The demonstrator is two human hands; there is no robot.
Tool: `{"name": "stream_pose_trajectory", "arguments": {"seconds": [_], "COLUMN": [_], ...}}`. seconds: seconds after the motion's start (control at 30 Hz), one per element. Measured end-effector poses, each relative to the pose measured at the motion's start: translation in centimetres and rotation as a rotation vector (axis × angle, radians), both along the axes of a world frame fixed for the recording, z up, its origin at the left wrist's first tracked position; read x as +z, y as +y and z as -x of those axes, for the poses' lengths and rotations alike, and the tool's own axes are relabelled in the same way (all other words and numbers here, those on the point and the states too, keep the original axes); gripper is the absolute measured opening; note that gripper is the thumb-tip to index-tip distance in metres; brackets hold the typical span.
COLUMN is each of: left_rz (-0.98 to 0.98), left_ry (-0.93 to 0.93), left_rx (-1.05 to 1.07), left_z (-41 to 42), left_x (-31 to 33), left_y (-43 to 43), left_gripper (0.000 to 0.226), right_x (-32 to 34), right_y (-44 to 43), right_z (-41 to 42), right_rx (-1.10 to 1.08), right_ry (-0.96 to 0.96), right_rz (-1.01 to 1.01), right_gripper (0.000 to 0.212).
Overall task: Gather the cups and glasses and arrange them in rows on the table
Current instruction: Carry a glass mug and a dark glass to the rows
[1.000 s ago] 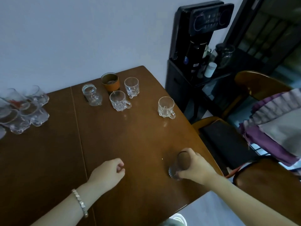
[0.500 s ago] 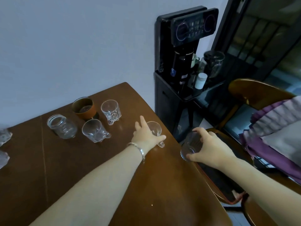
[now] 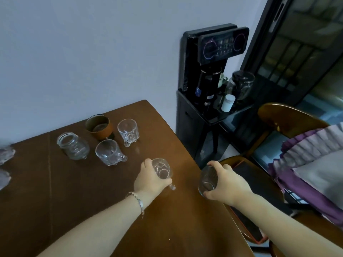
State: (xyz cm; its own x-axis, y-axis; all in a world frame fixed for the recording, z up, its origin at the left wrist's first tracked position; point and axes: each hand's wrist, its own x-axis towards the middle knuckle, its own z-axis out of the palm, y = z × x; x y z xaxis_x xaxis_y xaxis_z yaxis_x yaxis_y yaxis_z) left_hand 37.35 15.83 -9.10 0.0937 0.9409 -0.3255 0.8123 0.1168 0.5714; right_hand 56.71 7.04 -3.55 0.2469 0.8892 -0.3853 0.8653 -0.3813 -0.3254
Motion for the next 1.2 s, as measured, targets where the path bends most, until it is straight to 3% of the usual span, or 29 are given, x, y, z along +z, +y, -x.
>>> {"name": "stream_pose_trajectory", "arguments": {"seconds": [0.13,0.27,0.5,0.77,0.97,1.1,1.2], "left_rz": [0.041,0.063,0.011,-0.038,-0.073,-0.044,0.002], "left_ry": [-0.099,-0.057,-0.022,0.096,0.167,0.326,0.342], "left_rx": [-0.001,-0.018,0.172,0.270,0.171,0.043,0.023], "left_z": [6.9,15.4,33.1,52.0,57.9,58.5,58.3], "left_x": [1.8,3.7,6.0,5.9,5.6,4.5,3.4], "left_y": [-3.9,-7.2,-12.4,-14.1,-9.1,-4.1,-1.4], "left_gripper": [0.069,0.077,0.075,0.087,0.093,0.093,0.090], "right_x": [1.2,2.2,3.2,2.6,1.6,1.0,0.5], "right_y": [-0.4,-0.1,0.2,0.3,1.1,2.2,3.2], "right_z": [4.3,10.7,26.4,44.2,51.9,54.4,55.6], "right_rx": [0.143,0.290,0.512,0.526,0.493,0.443,0.363], "right_ry": [-0.029,-0.044,-0.041,0.055,0.077,0.074,0.092], "right_rz": [0.006,0.051,0.113,0.148,0.153,0.138,0.128], "right_gripper": [0.089,0.087,0.087,0.088,0.089,0.089,0.086]}}
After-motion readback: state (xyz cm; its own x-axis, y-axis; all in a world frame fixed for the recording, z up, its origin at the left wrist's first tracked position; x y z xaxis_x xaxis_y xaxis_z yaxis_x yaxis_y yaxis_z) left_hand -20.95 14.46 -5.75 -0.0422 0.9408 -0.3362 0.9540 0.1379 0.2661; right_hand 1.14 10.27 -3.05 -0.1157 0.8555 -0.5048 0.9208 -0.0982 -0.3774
